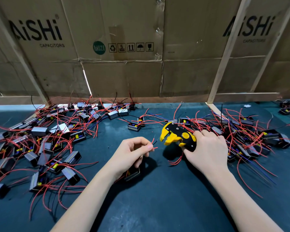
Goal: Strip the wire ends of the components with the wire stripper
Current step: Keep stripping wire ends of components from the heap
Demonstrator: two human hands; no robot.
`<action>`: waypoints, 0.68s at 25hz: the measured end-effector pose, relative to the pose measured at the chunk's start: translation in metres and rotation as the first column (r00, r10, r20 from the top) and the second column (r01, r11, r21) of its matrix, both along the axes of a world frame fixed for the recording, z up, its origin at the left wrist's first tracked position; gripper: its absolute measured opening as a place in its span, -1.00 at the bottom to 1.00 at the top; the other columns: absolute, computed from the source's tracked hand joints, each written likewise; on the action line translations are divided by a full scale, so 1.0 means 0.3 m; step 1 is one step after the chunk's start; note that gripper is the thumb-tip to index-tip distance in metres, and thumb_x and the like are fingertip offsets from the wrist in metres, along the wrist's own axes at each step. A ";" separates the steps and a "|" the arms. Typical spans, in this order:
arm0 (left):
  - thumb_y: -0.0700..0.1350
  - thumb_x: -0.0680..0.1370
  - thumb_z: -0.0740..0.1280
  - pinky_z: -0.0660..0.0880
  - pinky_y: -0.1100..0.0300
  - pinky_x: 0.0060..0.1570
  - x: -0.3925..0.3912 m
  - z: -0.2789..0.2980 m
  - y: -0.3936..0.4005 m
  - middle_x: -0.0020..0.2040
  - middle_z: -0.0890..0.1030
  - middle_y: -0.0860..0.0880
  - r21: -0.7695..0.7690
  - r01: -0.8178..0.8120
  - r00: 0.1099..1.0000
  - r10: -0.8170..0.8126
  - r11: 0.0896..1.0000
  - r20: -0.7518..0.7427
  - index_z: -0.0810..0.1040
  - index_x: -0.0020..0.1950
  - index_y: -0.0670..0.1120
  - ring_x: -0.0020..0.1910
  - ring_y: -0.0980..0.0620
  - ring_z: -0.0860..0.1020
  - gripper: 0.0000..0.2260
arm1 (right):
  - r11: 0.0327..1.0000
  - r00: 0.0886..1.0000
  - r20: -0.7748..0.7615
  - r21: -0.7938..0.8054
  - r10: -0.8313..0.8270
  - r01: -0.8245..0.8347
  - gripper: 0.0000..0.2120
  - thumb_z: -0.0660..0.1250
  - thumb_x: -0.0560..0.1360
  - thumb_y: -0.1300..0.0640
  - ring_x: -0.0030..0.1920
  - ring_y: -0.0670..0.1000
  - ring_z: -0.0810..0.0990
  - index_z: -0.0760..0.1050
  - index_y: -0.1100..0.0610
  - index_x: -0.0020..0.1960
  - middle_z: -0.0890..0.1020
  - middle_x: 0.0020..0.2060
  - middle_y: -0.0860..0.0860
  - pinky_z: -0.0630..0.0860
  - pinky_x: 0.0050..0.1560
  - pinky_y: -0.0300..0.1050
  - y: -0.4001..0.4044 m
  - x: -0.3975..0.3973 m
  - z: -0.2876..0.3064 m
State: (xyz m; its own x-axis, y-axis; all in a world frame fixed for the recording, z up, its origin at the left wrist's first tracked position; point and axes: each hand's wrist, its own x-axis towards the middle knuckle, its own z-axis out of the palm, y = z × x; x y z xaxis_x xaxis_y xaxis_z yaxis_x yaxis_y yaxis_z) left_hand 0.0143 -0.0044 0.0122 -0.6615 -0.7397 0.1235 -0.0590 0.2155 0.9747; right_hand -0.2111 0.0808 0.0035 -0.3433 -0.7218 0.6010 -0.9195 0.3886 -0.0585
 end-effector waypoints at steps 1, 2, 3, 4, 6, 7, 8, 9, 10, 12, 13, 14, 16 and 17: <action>-0.12 0.59 0.35 0.26 0.38 -0.50 -0.003 -0.001 0.002 -0.35 0.54 0.02 -0.003 -0.011 1.000 0.011 1.000 0.005 0.63 -0.18 -0.04 -0.57 0.09 0.32 -0.84 | 1.000 1.000 0.005 0.001 0.012 -0.012 -0.62 0.55 0.20 -0.11 -0.26 0.19 0.58 0.53 0.16 -0.28 0.57 -0.35 0.09 0.38 -0.19 0.00 -0.002 0.009 -0.001; -0.13 0.59 0.35 0.26 0.38 -0.50 -0.006 -0.001 0.005 -0.35 0.54 0.02 -0.005 -0.019 1.000 0.019 1.000 0.011 0.63 -0.18 -0.04 -0.57 0.08 0.32 -0.84 | 1.000 1.000 0.009 -0.003 0.029 -0.029 -0.63 0.55 0.20 -0.11 -0.26 0.19 0.59 0.53 0.16 -0.27 0.58 -0.35 0.08 0.38 -0.18 0.00 -0.004 0.019 -0.003; -0.13 0.59 0.36 0.26 0.38 -0.50 -0.008 -0.001 0.008 -0.36 0.54 0.01 -0.005 -0.024 1.000 0.024 1.000 0.017 0.62 -0.18 -0.05 -0.57 0.08 0.32 -0.84 | 0.999 0.999 0.009 -0.007 0.048 -0.048 -0.64 0.55 0.20 -0.10 -0.25 0.18 0.58 0.53 0.15 -0.27 0.58 -0.35 0.08 0.38 -0.18 0.00 -0.007 0.028 -0.003; -0.13 0.59 0.35 0.25 0.38 -0.51 -0.010 0.001 0.010 -0.37 0.53 0.00 -0.001 -0.026 0.999 0.026 1.000 0.020 0.62 -0.19 -0.05 -0.58 0.08 0.31 -0.84 | 0.998 0.998 0.005 -0.009 0.064 -0.064 -0.64 0.55 0.20 -0.10 -0.26 0.18 0.58 0.52 0.14 -0.27 0.58 -0.35 0.07 0.37 -0.18 -0.01 -0.008 0.036 -0.004; -0.16 0.59 0.33 0.22 0.37 -0.56 -0.015 0.005 0.014 -0.42 0.49 -0.01 0.021 -0.029 0.999 0.029 0.999 0.012 0.59 -0.23 -0.05 -0.58 0.09 0.27 -0.80 | 0.997 0.997 -0.009 -0.008 0.081 -0.081 -0.64 0.55 0.19 -0.10 -0.27 0.17 0.57 0.52 0.14 -0.28 0.57 -0.36 0.06 0.38 -0.18 -0.01 -0.007 0.047 -0.005; -0.18 0.59 0.32 0.19 0.37 -0.58 -0.018 0.007 0.015 -0.44 0.47 -0.02 0.036 -0.036 0.999 0.035 0.999 0.006 0.58 -0.26 -0.05 -0.58 0.10 0.25 -0.78 | 0.996 0.996 -0.013 -0.010 0.087 -0.087 -0.64 0.54 0.19 -0.10 -0.27 0.17 0.57 0.51 0.14 -0.28 0.56 -0.37 0.05 0.38 -0.18 -0.01 -0.006 0.051 -0.004; -0.19 0.59 0.31 0.18 0.37 -0.60 -0.021 0.009 0.016 -0.46 0.46 -0.02 0.048 -0.046 0.999 0.046 0.998 0.004 0.56 -0.28 -0.05 -0.59 0.10 0.24 -0.76 | 0.996 0.996 -0.014 -0.012 0.092 -0.093 -0.65 0.54 0.18 -0.09 -0.28 0.17 0.57 0.51 0.14 -0.29 0.55 -0.37 0.05 0.38 -0.19 -0.01 -0.005 0.052 -0.003; -0.21 0.59 0.30 0.17 0.37 -0.61 -0.024 0.010 0.017 -0.47 0.45 -0.02 0.055 -0.057 0.998 0.057 0.997 0.006 0.55 -0.29 -0.06 -0.60 0.10 0.23 -0.75 | 0.995 0.995 -0.013 -0.011 0.096 -0.096 -0.65 0.54 0.18 -0.09 -0.29 0.17 0.57 0.51 0.13 -0.29 0.55 -0.38 0.05 0.38 -0.19 -0.01 -0.004 0.053 -0.002; -0.22 0.59 0.30 0.16 0.37 -0.62 -0.025 0.011 0.019 -0.48 0.45 -0.02 0.059 -0.067 0.998 0.067 0.996 0.009 0.55 -0.29 -0.07 -0.61 0.11 0.23 -0.75 | 0.995 0.995 -0.014 -0.006 0.097 -0.097 -0.65 0.54 0.18 -0.09 -0.29 0.17 0.57 0.51 0.13 -0.29 0.55 -0.38 0.05 0.38 -0.20 -0.01 -0.003 0.053 -0.001; -0.23 0.59 0.30 0.15 0.36 -0.63 -0.028 0.010 0.021 -0.49 0.45 -0.02 0.057 -0.081 0.997 0.080 0.995 0.014 0.54 -0.29 -0.10 -0.62 0.11 0.22 -0.76 | 0.995 0.995 -0.020 0.012 0.096 -0.096 -0.66 0.54 0.18 -0.09 -0.30 0.17 0.57 0.51 0.13 -0.30 0.55 -0.39 0.05 0.36 -0.22 -0.02 -0.003 0.052 0.001; -0.23 0.59 0.30 0.15 0.36 -0.63 -0.029 0.010 0.022 -0.49 0.45 -0.02 0.055 -0.084 0.996 0.083 0.995 0.019 0.54 -0.28 -0.11 -0.62 0.11 0.22 -0.77 | 0.995 0.995 -0.024 0.024 0.095 -0.094 -0.66 0.53 0.19 -0.10 -0.29 0.17 0.58 0.50 0.12 -0.31 0.56 -0.39 0.04 0.34 -0.22 -0.03 -0.004 0.051 0.002; -0.23 0.59 0.31 0.15 0.35 -0.63 -0.029 0.010 0.023 -0.49 0.45 -0.01 0.052 -0.085 0.996 0.084 0.995 0.024 0.54 -0.27 -0.11 -0.61 0.11 0.23 -0.77 | 0.995 0.995 -0.028 0.036 0.093 -0.092 -0.67 0.51 0.20 -0.11 -0.29 0.16 0.58 0.50 0.11 -0.31 0.57 -0.38 0.04 0.32 -0.22 -0.04 -0.004 0.050 0.004; -0.24 0.59 0.31 0.16 0.36 -0.63 -0.030 0.009 0.024 -0.49 0.44 -0.01 0.045 -0.086 0.996 0.085 0.995 0.031 0.53 -0.28 -0.11 -0.61 0.11 0.23 -0.77 | 0.995 0.995 -0.036 0.048 0.090 -0.088 -0.68 0.50 0.22 -0.12 -0.31 0.16 0.59 0.50 0.10 -0.33 0.58 -0.39 0.04 0.28 -0.23 -0.06 -0.004 0.051 0.006; -0.24 0.59 0.31 0.17 0.36 -0.62 -0.031 0.009 0.024 -0.48 0.43 -0.01 0.043 -0.088 0.996 0.086 0.995 0.033 0.53 -0.28 -0.10 -0.60 0.11 0.23 -0.77 | 0.995 0.995 -0.039 0.049 0.088 -0.086 -0.69 0.50 0.21 -0.11 -0.33 0.16 0.58 0.50 0.10 -0.34 0.58 -0.40 0.04 0.27 -0.24 -0.07 -0.004 0.051 0.008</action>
